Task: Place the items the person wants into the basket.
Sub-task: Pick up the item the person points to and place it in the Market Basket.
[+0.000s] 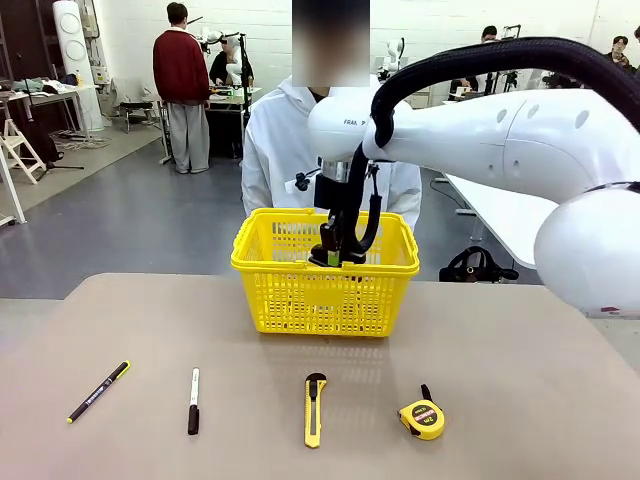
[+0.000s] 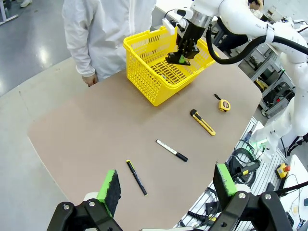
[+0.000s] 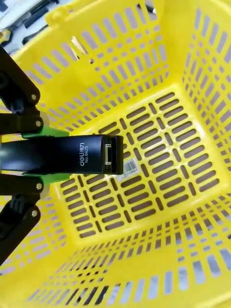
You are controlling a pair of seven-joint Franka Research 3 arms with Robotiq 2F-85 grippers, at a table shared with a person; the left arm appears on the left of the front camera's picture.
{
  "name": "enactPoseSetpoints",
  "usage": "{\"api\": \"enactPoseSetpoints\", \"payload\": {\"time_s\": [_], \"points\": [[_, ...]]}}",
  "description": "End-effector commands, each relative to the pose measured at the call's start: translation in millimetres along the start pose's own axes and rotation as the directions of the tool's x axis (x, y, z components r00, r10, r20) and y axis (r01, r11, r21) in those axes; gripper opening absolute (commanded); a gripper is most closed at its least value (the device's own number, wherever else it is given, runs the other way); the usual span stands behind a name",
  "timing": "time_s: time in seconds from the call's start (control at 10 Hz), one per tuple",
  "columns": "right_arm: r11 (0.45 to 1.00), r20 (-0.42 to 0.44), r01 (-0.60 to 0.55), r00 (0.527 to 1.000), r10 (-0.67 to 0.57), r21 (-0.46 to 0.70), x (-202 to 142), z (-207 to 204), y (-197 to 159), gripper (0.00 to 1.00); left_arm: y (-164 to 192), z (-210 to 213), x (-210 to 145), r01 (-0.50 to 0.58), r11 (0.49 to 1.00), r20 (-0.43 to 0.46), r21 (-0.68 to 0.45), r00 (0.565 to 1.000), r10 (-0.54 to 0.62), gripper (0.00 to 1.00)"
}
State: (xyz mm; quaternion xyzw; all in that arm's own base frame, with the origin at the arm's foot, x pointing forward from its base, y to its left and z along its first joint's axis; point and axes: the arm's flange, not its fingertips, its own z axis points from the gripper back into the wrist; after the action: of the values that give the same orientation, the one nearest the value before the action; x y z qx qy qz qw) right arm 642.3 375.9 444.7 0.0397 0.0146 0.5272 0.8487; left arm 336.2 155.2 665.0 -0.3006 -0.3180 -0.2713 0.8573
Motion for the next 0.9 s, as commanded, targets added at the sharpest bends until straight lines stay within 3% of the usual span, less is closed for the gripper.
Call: {"api": "enactPoseSetpoints", "payload": {"time_s": [0.0,0.4,0.5,0.7,0.8], "points": [[0.999,-0.028,-0.028,0.999,0.027,-0.023,18.4,5.2,-10.2,0.22,0.8,2.0,-0.5,0.02,1.0,0.018,-0.013,1.0,-0.02,1.0],[1.0,-0.04,-0.021,0.999,0.02,-0.013,17.2,-10.1,-15.3,0.22,0.8,2.0,-0.5,0.02,1.0,0.018,-0.013,1.0,-0.02,1.0],[1.0,-0.036,-0.021,0.999,0.02,-0.013,17.5,-9.2,-15.7,0.78,0.8,2.0,-0.5,0.02,1.0,0.018,-0.013,1.0,-0.02,1.0],[1.0,-0.042,-0.019,0.999,0.018,-0.017,18.1,-9.2,-16.9,1.0,0.8,2.0,-0.5,0.02,1.0,0.018,-0.013,1.0,-0.02,1.0],[1.0,-0.045,-0.017,0.999,0.016,-0.018,17.8,-9.1,-17.2,1.0,0.8,2.0,-0.5,0.02,1.0,0.018,-0.013,1.0,-0.02,1.0]]}}
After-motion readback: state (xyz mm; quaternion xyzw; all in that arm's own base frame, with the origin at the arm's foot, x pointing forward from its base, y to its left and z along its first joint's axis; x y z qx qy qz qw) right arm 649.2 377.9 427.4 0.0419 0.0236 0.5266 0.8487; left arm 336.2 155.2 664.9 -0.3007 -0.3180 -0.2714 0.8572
